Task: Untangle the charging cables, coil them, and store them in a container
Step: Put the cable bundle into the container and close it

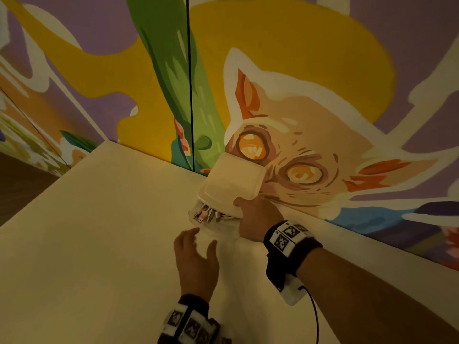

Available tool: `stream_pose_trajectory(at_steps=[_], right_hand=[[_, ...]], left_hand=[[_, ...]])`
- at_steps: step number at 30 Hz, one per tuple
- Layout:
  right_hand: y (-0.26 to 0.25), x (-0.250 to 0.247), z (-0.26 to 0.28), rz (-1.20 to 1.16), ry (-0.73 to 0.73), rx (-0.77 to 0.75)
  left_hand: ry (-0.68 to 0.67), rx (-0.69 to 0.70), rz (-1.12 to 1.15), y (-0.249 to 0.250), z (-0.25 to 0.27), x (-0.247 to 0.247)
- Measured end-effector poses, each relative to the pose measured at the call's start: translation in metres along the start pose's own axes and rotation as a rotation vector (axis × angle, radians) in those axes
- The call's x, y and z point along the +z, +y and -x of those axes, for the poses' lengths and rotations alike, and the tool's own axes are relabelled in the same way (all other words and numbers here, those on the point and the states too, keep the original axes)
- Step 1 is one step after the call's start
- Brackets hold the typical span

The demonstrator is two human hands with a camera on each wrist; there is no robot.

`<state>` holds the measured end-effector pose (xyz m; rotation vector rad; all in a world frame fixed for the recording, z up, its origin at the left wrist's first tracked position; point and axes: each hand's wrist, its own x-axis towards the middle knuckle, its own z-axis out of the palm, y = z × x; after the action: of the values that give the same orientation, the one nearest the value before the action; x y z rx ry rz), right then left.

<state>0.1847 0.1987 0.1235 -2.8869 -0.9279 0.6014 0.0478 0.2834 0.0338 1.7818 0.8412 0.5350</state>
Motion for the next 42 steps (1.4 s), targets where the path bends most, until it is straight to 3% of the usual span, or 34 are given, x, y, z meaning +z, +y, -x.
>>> stream_pose_trajectory(at_steps=[2, 3, 5, 8, 10, 11, 13, 15, 17, 22, 28, 33, 37, 40, 42], right_hand=[[0.001, 0.000, -0.001, -0.019, 0.003, 0.004], [0.001, 0.000, -0.001, -0.023, 0.005, 0.004], [-0.001, 0.001, -0.001, -0.012, 0.010, -0.004], [-0.006, 0.001, -0.003, 0.048, 0.014, -0.023], [-0.010, 0.001, -0.002, 0.097, 0.013, -0.038], [-0.012, 0.001, -0.001, 0.118, 0.010, -0.044], [-0.014, 0.002, 0.001, 0.134, 0.001, -0.047], [-0.013, 0.002, 0.001, 0.130, 0.002, -0.042], [-0.013, 0.001, 0.002, 0.116, 0.007, -0.037], [-0.012, 0.002, 0.001, 0.105, 0.022, -0.042], [-0.012, 0.003, 0.000, 0.123, 0.033, -0.056], [-0.011, 0.004, 0.001, 0.115, 0.039, -0.040], [-0.007, 0.003, 0.003, 0.089, 0.039, -0.044], [-0.005, 0.002, 0.002, 0.084, 0.033, -0.049], [-0.005, 0.002, 0.002, 0.085, 0.023, -0.045]], left_hand=[[-0.118, -0.418, 0.552, 0.009, -0.001, -0.004], [-0.179, -0.547, 0.802, 0.017, -0.004, -0.004], [-0.234, -0.624, 0.986, 0.032, -0.014, -0.003], [-0.245, -0.631, 0.922, 0.037, -0.024, 0.000], [-0.209, -0.606, 0.791, 0.026, -0.029, -0.002], [-0.139, -0.524, 0.622, 0.019, -0.033, -0.004], [0.024, -0.081, 0.076, 0.007, -0.039, -0.009], [-0.075, 0.394, -0.374, 0.000, -0.042, -0.006], [-0.225, 0.527, -0.657, -0.006, -0.041, -0.001], [-0.293, 0.503, -0.820, -0.001, -0.046, 0.007], [-0.119, 0.515, -0.510, 0.006, -0.029, -0.005], [-0.331, 0.576, -0.812, -0.004, -0.036, 0.013], [-0.298, 0.551, -0.645, 0.002, -0.037, 0.007], [-0.105, 0.426, -0.375, 0.005, -0.027, -0.004], [-0.002, 0.099, -0.124, 0.004, -0.025, -0.011]])
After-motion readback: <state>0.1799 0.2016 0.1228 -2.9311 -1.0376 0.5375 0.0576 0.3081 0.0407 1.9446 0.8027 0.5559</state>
